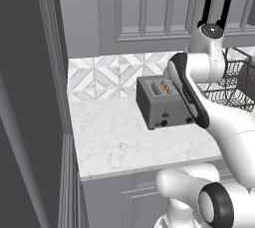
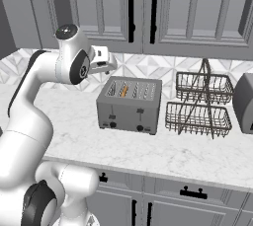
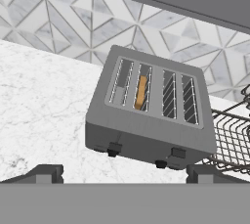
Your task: Start the toaster. Once the lever pops up, take the bread to the plate on the dining counter.
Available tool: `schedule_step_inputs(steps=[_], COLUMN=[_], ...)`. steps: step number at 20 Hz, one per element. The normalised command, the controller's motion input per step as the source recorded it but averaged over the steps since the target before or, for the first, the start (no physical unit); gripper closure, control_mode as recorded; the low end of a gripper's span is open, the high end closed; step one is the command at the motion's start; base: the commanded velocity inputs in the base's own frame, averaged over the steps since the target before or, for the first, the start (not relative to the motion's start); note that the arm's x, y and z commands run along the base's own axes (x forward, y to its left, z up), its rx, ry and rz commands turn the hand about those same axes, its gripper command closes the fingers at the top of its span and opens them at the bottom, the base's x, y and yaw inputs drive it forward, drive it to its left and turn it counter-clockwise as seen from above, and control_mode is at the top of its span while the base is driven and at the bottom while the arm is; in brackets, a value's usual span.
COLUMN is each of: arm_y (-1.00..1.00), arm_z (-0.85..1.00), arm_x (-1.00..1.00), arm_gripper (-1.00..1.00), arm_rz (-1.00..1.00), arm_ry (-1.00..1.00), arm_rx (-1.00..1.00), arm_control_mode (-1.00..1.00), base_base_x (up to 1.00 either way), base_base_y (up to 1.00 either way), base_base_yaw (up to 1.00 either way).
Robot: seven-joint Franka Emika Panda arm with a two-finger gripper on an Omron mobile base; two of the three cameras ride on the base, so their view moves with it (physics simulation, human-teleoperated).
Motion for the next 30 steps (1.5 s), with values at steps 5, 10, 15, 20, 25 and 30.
schedule_step_inputs(steps=[5, 10, 15, 20, 25, 30], arm_y=[0.00, 0.00, 0.00, 0.00, 0.00, 0.00], arm_z=[0.00, 0.00, 0.00, 0.00, 0.00, 0.00], arm_x=[0.00, 0.00, 0.00, 0.00, 0.00, 0.00], arm_gripper=[-1.00, -1.00, -1.00, -1.00, -1.00, -1.00], arm_rz=[0.00, 0.00, 0.00, 0.00, 0.00, 0.00], arm_ry=[0.00, 0.00, 0.00, 0.00, 0.00, 0.00], arm_rx=[0.00, 0.00, 0.00, 0.00, 0.00, 0.00], arm_control_mode=[-1.00, -1.00, -1.00, -1.00, -1.00, -1.00], base_base_x=[0.00, 0.00, 0.00, 0.00, 0.00, 0.00], base_base_y=[0.00, 0.00, 0.00, 0.00, 0.00, 0.00], base_base_yaw=[0.00, 0.00, 0.00, 0.00, 0.00, 0.00])
